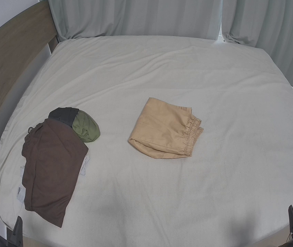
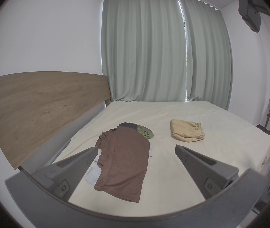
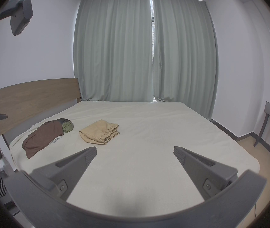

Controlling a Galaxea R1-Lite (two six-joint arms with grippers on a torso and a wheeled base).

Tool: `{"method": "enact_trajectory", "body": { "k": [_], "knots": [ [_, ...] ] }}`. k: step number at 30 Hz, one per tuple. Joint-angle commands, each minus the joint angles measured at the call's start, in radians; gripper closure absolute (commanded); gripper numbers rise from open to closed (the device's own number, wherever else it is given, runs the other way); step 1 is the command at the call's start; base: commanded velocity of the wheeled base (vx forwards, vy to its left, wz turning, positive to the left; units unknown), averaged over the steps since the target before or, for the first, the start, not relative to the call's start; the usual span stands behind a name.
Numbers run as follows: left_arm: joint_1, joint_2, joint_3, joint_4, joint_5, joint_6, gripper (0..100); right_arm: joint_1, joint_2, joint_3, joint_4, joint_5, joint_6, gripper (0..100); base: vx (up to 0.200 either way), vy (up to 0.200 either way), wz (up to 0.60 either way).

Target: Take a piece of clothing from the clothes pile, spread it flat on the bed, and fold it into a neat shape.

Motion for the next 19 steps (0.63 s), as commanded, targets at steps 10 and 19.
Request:
{"method": "enact_trajectory", "body": {
  "k": [10,19],
  "knots": [
    [0.0,-0.012,0.016,-0.001,-0.001,-0.007,0,0.002,-0.012,0.016,0.001,0.001,0.001,0,0.0,0.0,0.0],
    [0.0,-0.012,0.016,-0.001,-0.001,-0.007,0,0.002,-0.012,0.016,0.002,0.001,0.001,0,0.0,0.0,0.0]
  ]
}}
